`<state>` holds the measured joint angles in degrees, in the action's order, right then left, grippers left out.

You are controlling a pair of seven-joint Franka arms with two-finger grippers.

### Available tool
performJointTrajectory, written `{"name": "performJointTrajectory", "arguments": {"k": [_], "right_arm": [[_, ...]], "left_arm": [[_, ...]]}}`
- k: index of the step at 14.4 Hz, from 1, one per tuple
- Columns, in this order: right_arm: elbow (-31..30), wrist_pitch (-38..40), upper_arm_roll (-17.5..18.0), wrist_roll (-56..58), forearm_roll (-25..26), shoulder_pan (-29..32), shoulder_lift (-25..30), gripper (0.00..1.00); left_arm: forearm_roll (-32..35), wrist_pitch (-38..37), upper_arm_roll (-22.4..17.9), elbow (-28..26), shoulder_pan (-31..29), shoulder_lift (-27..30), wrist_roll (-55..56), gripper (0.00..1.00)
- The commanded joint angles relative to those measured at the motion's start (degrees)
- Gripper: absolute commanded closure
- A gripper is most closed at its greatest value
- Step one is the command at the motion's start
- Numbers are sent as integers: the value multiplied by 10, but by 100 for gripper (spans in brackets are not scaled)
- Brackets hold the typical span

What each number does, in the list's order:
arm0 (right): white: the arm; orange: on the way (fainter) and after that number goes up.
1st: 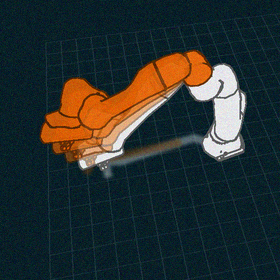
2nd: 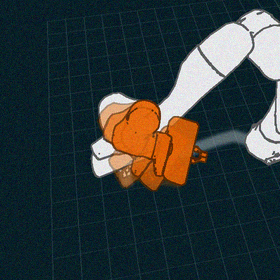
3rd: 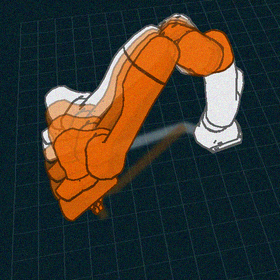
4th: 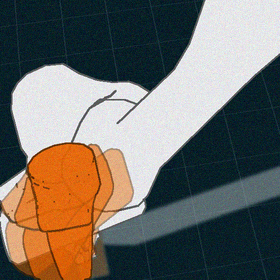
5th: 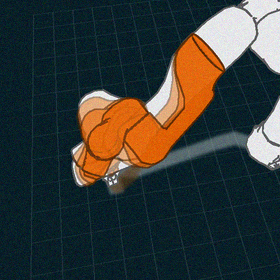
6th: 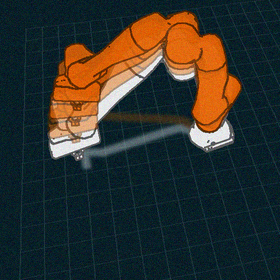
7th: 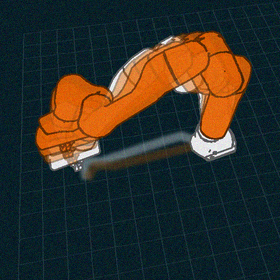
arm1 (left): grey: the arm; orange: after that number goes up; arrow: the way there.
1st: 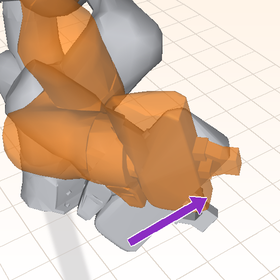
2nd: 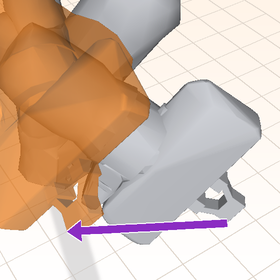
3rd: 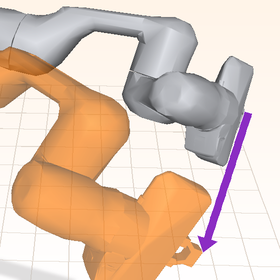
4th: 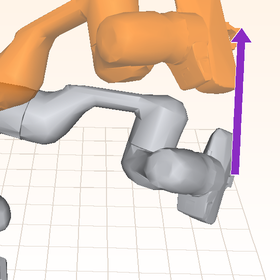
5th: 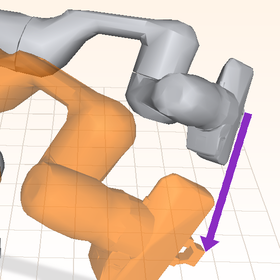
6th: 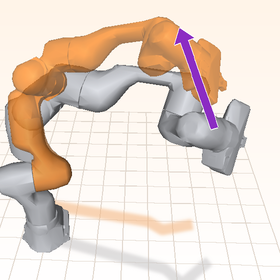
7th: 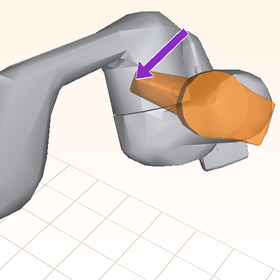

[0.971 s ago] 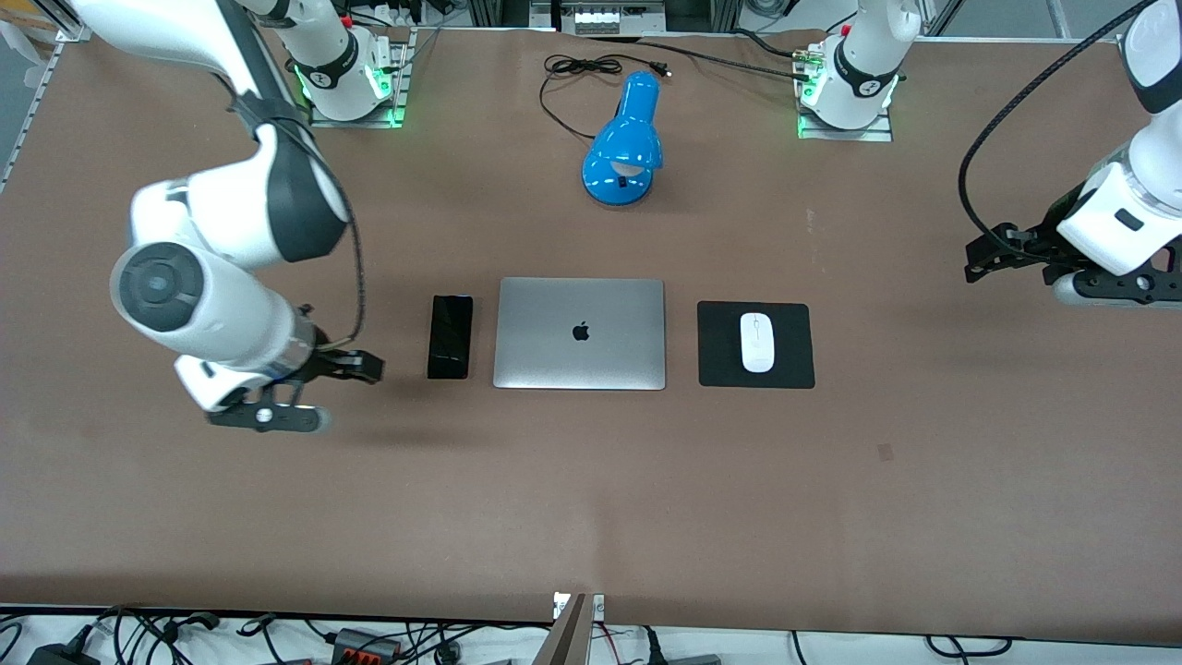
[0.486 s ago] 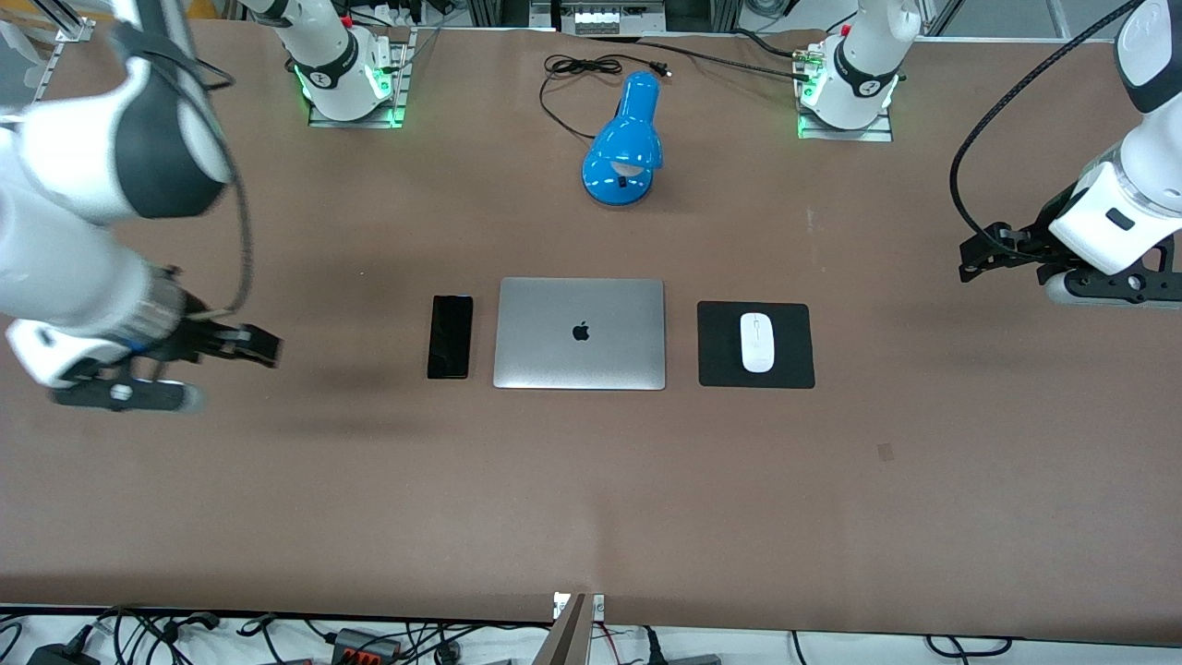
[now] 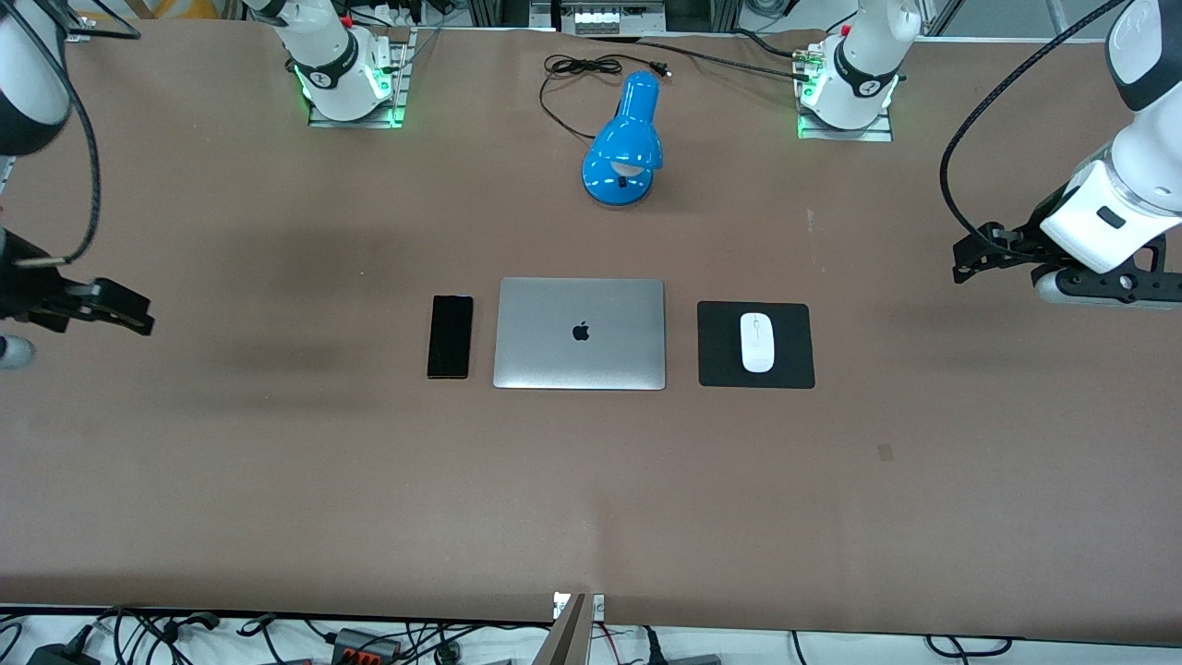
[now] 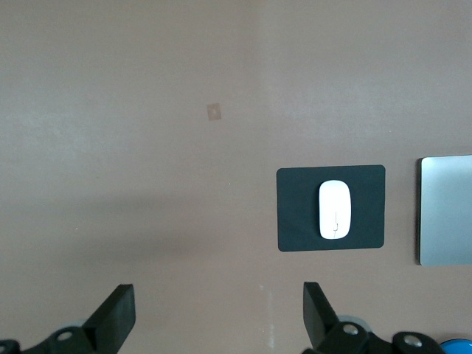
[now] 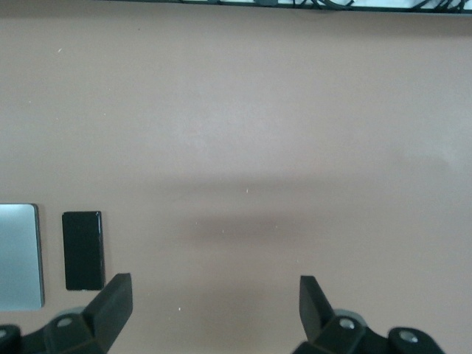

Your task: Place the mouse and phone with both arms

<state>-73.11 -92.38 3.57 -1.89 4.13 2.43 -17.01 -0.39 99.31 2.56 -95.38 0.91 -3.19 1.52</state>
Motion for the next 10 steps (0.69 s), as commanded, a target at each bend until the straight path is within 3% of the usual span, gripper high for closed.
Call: {"name": "performJointTrajectory", "arguments": {"k": [1,7,10], "right_arm": [[-47,5,3,7,-9,6,42,0],[-234,-64,3,8,-9,13,164,0],[-242,-68,3,34,-10,16,167,0]], "left_arm": [[4,3,3,-5,-3,10,-2,0],[4,-2,3,-6,-7,11,-3,0],[4,-3,3,-6,-6,11,-3,0]]}}
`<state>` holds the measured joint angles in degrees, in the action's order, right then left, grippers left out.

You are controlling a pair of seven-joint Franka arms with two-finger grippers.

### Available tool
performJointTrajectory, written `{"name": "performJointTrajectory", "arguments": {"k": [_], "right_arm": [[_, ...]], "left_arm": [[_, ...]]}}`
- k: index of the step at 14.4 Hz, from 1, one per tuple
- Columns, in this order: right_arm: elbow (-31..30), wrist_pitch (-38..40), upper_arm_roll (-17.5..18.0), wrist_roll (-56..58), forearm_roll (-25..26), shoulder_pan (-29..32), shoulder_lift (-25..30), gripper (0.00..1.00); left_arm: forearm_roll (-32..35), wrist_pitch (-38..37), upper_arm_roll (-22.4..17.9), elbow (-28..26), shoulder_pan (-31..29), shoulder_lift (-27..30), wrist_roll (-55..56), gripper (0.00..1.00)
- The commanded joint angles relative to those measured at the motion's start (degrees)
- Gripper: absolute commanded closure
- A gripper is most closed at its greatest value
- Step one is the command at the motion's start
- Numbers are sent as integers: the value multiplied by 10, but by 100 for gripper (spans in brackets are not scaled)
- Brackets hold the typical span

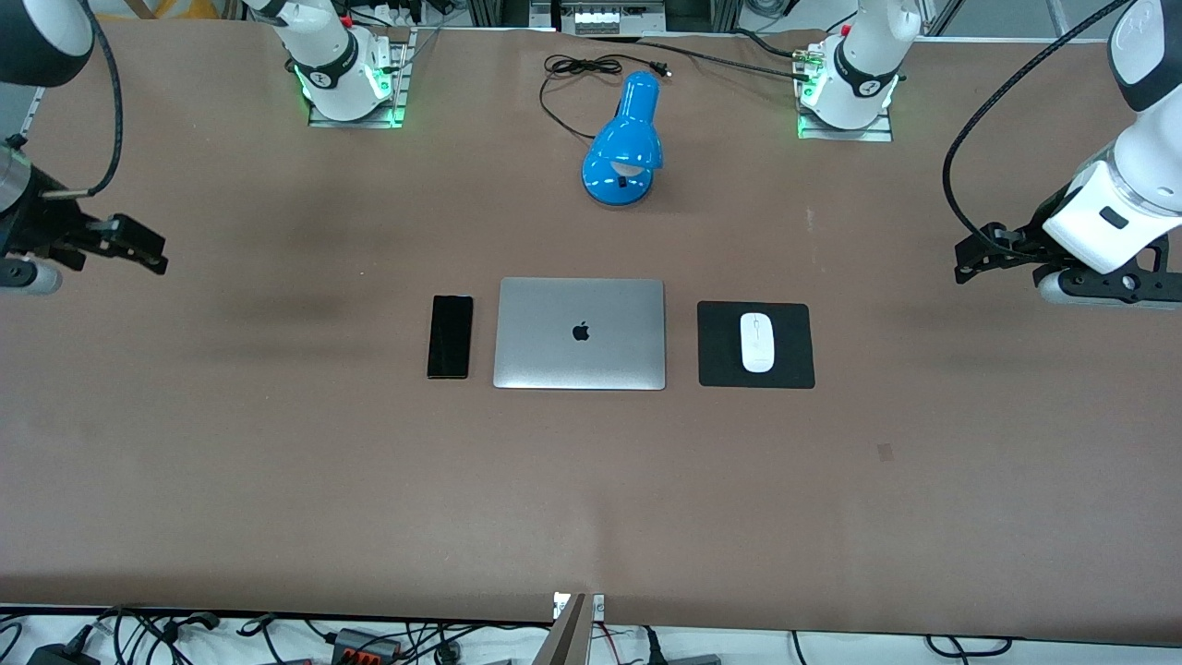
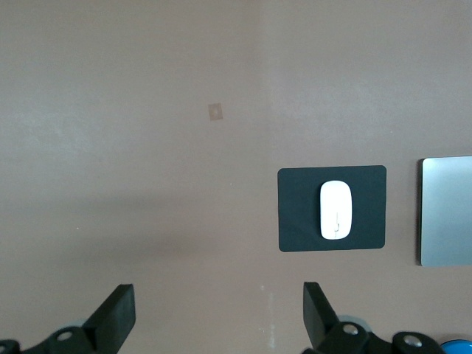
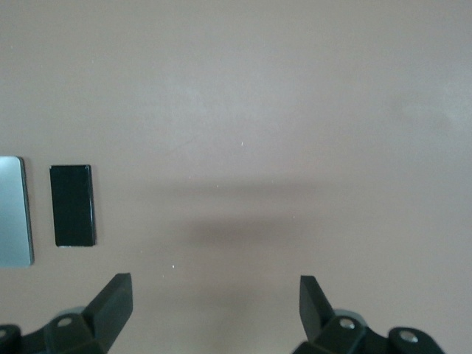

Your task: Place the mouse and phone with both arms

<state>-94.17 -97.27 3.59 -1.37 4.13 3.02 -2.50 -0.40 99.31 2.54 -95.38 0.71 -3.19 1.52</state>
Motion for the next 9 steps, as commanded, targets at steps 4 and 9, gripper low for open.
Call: {"name": "performJointTrajectory", "arguments": {"k": [4,9], "right_arm": [[-26,-18,3,48,-40,23,14,0],[-26,-28,1,50,-60,39,21,0]], "left_arm": [[4,-3,4,-6,-4,11,-3,0],[4,-3,4,-6,-3,11,-3,0]]}}
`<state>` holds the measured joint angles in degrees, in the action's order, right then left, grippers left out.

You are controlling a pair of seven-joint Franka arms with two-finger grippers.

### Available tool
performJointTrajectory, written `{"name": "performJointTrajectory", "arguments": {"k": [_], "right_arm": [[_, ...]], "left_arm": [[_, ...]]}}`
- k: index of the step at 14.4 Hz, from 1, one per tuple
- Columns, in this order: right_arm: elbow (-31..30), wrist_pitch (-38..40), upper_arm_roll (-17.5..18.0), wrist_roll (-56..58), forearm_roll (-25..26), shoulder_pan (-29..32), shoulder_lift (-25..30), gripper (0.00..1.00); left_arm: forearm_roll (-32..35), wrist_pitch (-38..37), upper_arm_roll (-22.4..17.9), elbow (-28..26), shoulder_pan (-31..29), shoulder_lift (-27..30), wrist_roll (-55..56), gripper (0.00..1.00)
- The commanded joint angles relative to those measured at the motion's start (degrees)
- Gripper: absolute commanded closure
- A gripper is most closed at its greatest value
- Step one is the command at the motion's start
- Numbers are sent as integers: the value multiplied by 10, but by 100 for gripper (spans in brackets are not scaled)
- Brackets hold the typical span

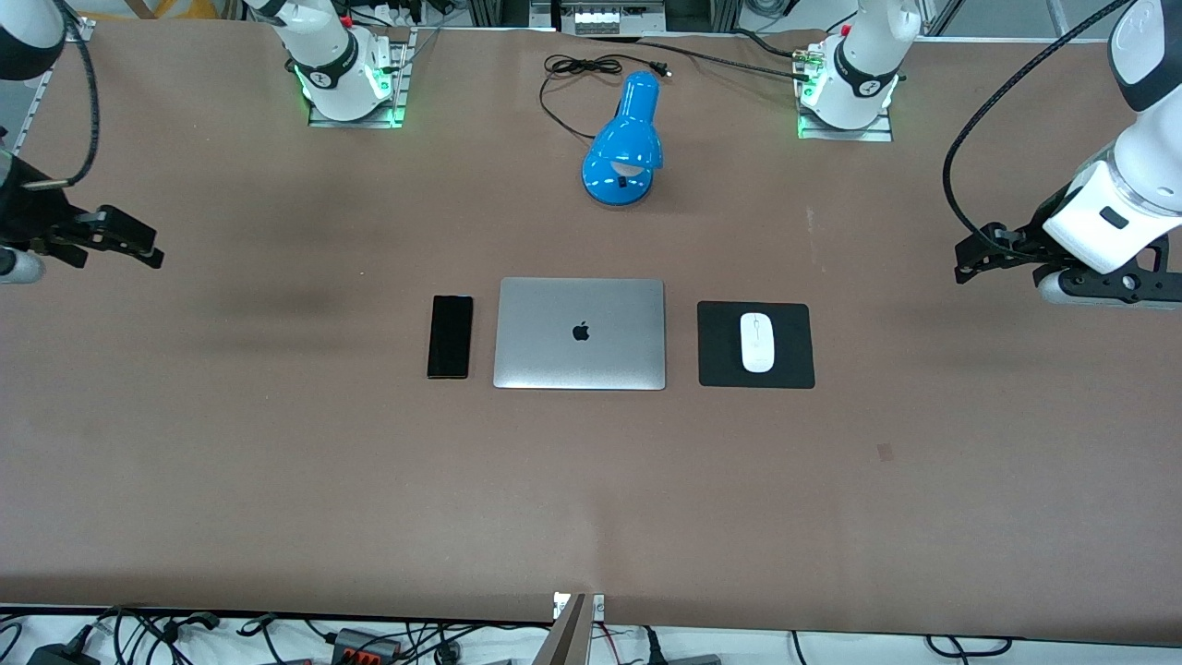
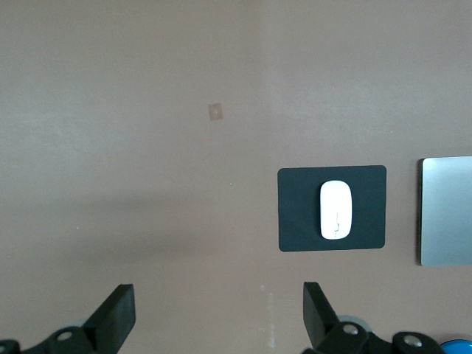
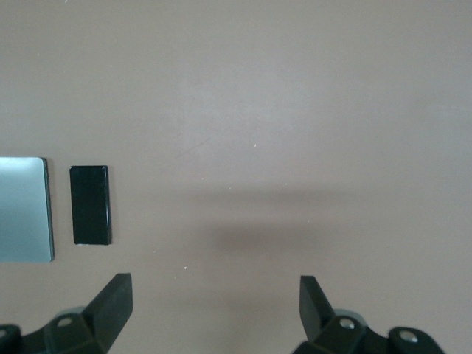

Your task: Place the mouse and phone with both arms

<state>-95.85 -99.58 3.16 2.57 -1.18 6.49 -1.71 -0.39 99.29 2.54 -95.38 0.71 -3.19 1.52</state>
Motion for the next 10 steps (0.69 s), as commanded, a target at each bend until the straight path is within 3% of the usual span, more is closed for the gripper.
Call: {"name": "performJointTrajectory", "arguments": {"k": [1,5,7,10], "right_arm": [[-9,-5,6,10,-4,4,14,0],[-9,-4,7,10,2,-3,13,0],[-10,-3,-45,10,2,-54,13,0],[-10,1,-51,14,6,-54,14,0]], "left_arm": [[4,-3,4,-6,-3,11,-2,0],[4,-4,4,-6,-2,11,-2,0],[4,-4,4,-6,-2,11,-2,0],[4,-8,4,-6,-2,11,-2,0]]}}
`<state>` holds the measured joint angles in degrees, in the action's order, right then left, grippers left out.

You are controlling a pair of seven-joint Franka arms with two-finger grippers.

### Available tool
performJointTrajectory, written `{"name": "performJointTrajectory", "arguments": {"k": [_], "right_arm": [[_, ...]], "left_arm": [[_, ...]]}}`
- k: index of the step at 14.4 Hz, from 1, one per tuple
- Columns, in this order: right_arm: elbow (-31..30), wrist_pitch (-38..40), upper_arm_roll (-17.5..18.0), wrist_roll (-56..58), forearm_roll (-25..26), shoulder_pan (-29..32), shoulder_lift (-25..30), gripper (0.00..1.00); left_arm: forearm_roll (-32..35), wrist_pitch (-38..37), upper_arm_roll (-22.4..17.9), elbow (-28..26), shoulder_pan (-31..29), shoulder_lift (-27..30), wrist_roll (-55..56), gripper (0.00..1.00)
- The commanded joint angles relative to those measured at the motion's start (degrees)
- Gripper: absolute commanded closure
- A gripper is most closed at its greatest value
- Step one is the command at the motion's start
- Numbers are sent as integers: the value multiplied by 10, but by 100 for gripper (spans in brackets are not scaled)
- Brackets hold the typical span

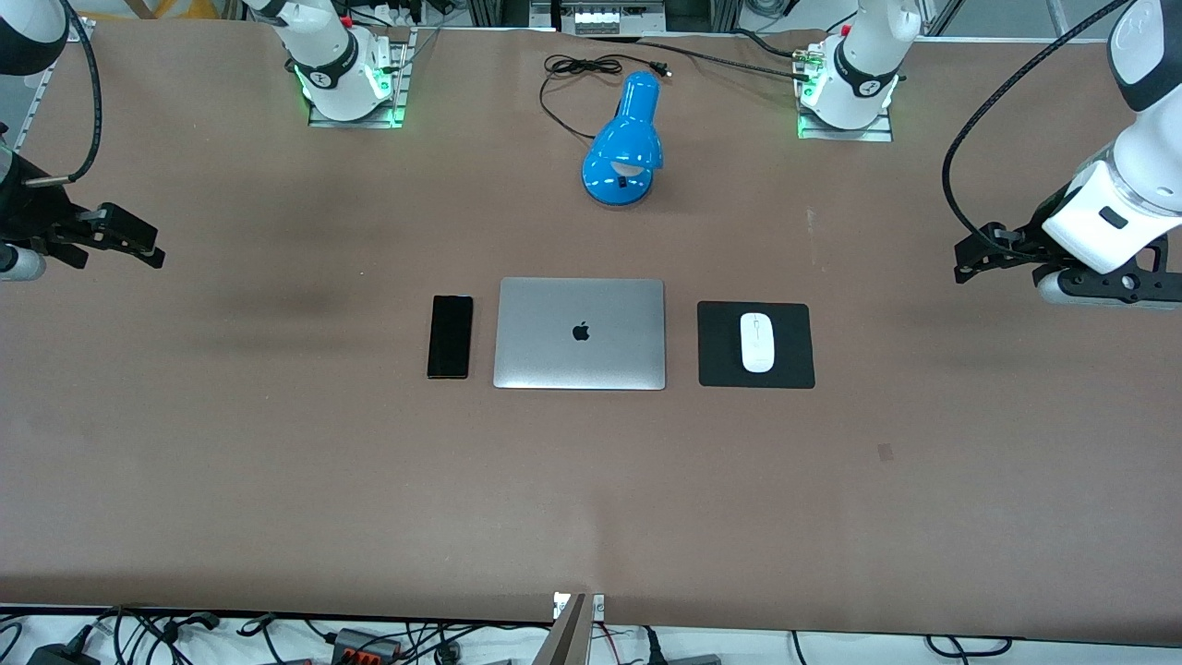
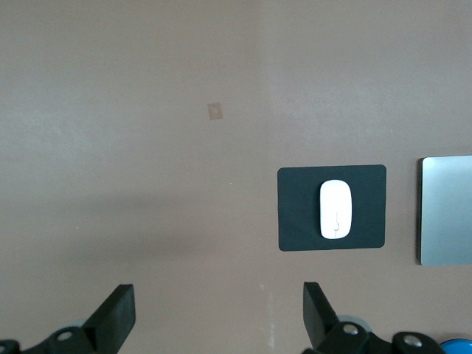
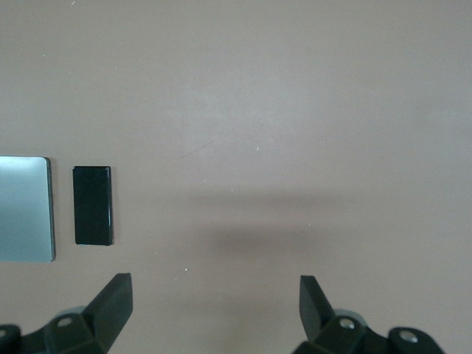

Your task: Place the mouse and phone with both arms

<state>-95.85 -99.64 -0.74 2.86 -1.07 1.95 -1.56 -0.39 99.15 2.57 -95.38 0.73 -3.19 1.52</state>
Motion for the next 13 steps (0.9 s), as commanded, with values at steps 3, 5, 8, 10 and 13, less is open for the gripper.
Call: {"name": "performJointTrajectory", "arguments": {"k": [3,5,8,10,13], "right_arm": [[-11,9,-12,11,6,-10,13,0],[-12,10,-12,8,5,-10,13,0],[-14,10,-12,8,5,-12,12,0],[-14,9,-12,9,6,-12,14,0],[-14,9,-12,10,13,-12,14,0]], "left_arm": [[4,-6,3,-6,-2,11,-2,0],[4,-6,3,-6,-2,11,-1,0],[4,-6,3,-6,-2,11,-1,0],[4,-7,3,-6,-2,11,-1,0],[4,-7,3,-6,-1,11,-1,0]]}}
